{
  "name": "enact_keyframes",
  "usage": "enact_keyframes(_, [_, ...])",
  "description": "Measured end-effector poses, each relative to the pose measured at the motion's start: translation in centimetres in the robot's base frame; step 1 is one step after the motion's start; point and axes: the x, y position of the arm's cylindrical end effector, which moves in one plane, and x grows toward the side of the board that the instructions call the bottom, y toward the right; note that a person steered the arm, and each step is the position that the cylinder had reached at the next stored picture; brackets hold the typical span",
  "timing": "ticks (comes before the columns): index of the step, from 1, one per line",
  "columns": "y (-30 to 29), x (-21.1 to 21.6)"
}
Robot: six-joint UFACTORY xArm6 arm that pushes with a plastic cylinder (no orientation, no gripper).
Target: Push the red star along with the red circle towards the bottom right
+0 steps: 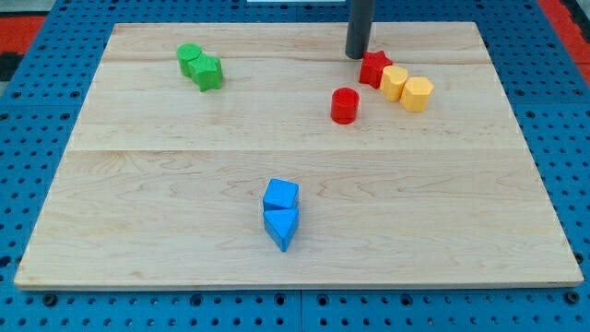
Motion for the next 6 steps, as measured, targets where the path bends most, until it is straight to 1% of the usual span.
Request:
enact_keyframes(1, [4.6, -0.6])
enact_keyframes(2, [9.5, -0.2])
enact_keyframes(4, [5.3, 2.0])
enact_keyframes(5, [2.9, 2.4])
enact_keyframes(6, [1.8, 2.5])
